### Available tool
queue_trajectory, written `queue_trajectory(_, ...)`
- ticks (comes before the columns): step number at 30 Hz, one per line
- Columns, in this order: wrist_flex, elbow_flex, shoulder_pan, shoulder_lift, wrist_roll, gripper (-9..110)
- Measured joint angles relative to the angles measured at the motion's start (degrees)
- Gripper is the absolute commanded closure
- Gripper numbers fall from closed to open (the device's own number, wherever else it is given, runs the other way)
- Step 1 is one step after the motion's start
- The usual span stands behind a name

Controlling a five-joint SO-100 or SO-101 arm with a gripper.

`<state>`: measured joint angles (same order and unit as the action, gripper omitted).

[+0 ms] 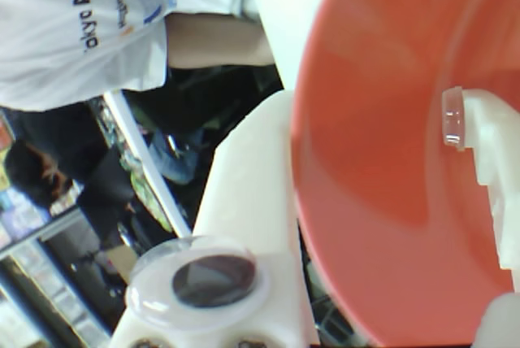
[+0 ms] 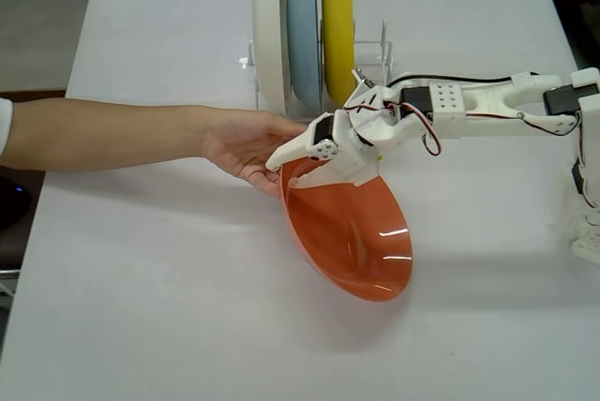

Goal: Can you put the plate away?

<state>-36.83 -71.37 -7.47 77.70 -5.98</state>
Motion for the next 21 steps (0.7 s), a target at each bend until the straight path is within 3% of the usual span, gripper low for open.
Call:
queue_trajectory(7,-1.67,-2.90,-1.76,2.02,-3.08,89)
queue_trajectory(10,-1.67,-2.90,-1.85,2.02,-3.34,101)
queue_trajectory(21,-2.46,-2.90,-1.67,5.19,-2.02,102)
